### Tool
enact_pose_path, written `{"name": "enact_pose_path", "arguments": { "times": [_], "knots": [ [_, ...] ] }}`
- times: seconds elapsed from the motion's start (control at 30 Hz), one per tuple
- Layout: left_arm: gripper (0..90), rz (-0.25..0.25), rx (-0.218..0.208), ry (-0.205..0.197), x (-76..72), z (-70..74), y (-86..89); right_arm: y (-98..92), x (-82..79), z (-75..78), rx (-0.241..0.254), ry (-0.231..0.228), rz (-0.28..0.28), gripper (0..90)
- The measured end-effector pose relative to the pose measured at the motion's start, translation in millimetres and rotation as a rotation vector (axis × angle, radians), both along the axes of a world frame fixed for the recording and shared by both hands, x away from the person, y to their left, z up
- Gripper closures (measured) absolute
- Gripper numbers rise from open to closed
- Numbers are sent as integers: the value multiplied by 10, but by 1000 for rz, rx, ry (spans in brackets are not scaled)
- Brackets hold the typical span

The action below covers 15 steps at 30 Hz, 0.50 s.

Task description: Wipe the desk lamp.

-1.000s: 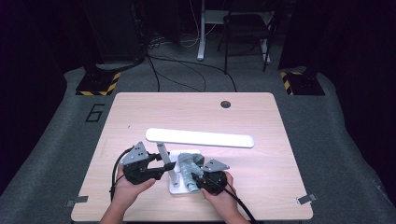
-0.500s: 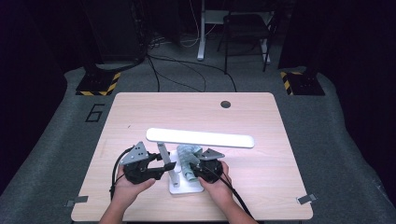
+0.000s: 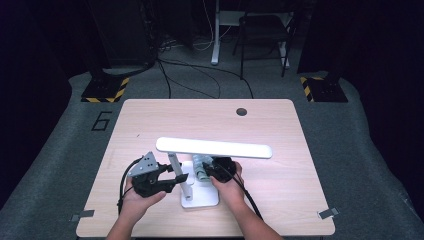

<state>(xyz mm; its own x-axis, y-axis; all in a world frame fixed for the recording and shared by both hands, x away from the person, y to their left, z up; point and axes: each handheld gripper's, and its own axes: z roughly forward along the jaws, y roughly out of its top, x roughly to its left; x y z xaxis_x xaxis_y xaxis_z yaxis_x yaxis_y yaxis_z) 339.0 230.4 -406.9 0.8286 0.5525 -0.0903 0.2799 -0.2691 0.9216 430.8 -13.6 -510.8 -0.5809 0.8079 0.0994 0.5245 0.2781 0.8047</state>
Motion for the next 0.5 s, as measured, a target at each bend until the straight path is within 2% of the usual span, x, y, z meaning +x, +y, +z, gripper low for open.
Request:
{"name": "enact_pose_path", "arguments": {
  "times": [0.1,0.17,0.27,0.3,0.4,0.5],
  "knots": [
    [532,4,-3,2,-2,-2,-1,-17,59,-6,0,0,-23,538],
    [531,-1,-2,8,0,1,5,-48,113,-18,13,-3,-61,536],
    [530,-5,-6,15,0,-1,7,-102,140,-23,46,36,-83,539],
    [530,1,-15,10,0,-8,0,-107,131,-19,38,34,-81,541],
    [530,3,-15,7,-4,-9,-6,-93,58,-8,-13,-14,-64,549],
    [534,3,-2,6,-16,-1,-16,-99,-31,7,-39,-24,-48,549]
  ]
}}
